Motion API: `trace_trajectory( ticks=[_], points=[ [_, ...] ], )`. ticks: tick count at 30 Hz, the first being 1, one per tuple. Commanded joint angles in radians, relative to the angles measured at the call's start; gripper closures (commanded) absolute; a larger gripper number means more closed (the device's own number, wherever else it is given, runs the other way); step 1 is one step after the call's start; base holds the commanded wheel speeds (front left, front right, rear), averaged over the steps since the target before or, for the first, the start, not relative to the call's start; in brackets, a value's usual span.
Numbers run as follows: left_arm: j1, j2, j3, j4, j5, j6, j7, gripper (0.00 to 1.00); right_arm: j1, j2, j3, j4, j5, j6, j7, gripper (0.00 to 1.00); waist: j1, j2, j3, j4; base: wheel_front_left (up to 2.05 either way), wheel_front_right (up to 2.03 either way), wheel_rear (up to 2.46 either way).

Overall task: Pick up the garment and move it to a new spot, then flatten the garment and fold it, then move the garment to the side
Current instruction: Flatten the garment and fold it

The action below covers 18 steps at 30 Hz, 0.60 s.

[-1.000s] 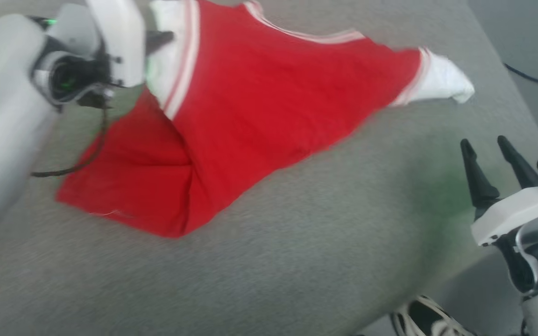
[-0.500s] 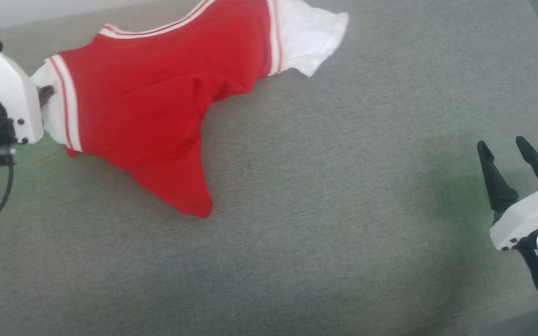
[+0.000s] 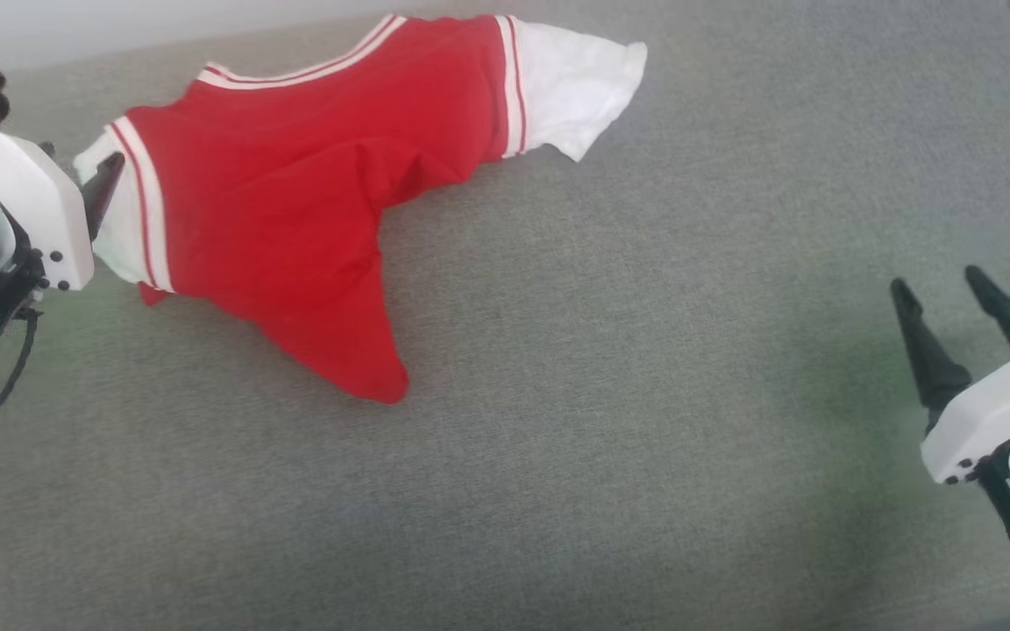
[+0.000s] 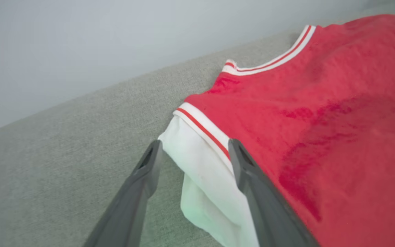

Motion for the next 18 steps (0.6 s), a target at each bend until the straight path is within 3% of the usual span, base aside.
trace_trajectory(
  ticks=[1,9,12,18],
  points=[
    [0.017,0.0,-0.001,0.01,0.019,-0.002,-0.045,0.0,0.007,-0.005,0.011,-0.01,0.002,-0.001,0.013,0.0,0.0,0.0,-0.015,0.014,0.0,0.0,0.0],
    [0.109,-0.05,0.021,-0.043,0.027,0.0,-0.333,0.0,-0.016,-0.051,0.049,-0.007,0.025,-0.001,0.088,0.0,0.0,0.0,-0.047,0.126,0.0,0.0,0.0],
    [0.164,-0.085,0.065,-0.097,0.043,0.032,-0.371,0.0,-0.053,-0.084,0.076,0.002,0.048,-0.001,0.156,0.0,0.0,0.0,-0.046,0.183,0.0,0.0,0.0],
    [0.392,-0.147,0.386,-0.413,0.234,0.142,-0.373,0.0,-0.172,-0.198,0.118,0.037,0.095,-0.001,0.296,0.0,0.0,0.0,-0.022,0.317,0.0,0.0,0.0]
  ],
)
